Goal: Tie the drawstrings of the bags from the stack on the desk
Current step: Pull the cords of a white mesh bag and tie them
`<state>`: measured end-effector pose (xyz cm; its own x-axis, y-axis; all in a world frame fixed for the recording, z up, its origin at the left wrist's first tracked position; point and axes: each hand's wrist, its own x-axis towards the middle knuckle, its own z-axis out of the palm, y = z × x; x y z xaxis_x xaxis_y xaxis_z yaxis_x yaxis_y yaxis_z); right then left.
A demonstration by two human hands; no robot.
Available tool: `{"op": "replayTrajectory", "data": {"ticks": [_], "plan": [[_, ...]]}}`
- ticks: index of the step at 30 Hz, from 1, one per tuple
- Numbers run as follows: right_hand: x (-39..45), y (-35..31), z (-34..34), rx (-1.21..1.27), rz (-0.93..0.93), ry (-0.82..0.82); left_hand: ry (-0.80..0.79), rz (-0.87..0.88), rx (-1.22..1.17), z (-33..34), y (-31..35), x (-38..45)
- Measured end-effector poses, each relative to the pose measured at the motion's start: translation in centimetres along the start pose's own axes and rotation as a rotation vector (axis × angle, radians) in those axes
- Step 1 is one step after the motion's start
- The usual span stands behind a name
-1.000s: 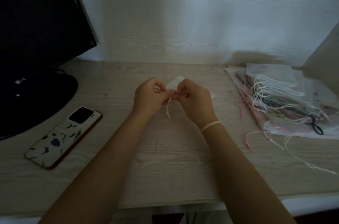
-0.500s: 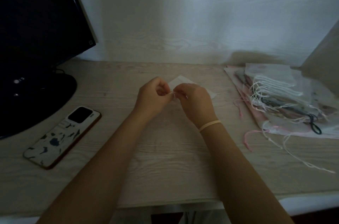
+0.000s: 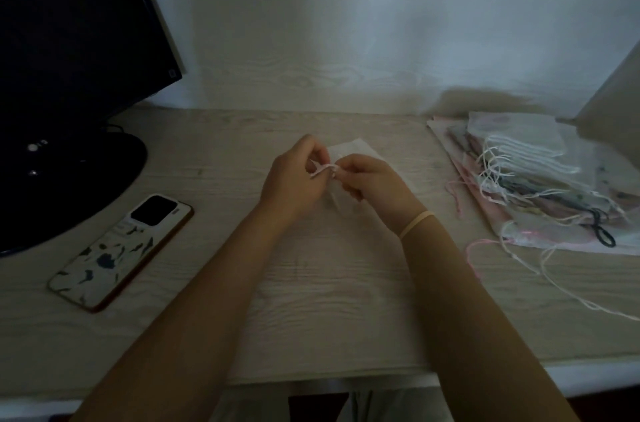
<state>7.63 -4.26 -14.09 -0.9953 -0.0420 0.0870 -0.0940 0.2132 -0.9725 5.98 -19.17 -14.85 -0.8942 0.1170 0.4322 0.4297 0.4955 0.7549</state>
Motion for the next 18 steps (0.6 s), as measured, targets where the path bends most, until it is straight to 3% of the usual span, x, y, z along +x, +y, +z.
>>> {"op": "replayTrajectory", "data": {"ticks": [5, 13, 18], "plan": [[0.08, 0.06, -0.03, 0.378, 0.157, -0.110, 0.039, -0.010, -0.163, 0.38, -0.25, 0.22], [0.20, 0.06, -0.46, 0.482, 0.221, -0.124, 0.014, -0.027, -0.262, 0.57, -0.09, 0.19], [0.20, 0.32, -0.58, 0.482, 0.204, -0.115, 0.052, -0.082, -0.061, 0.29, -0.16, 0.41]]}}
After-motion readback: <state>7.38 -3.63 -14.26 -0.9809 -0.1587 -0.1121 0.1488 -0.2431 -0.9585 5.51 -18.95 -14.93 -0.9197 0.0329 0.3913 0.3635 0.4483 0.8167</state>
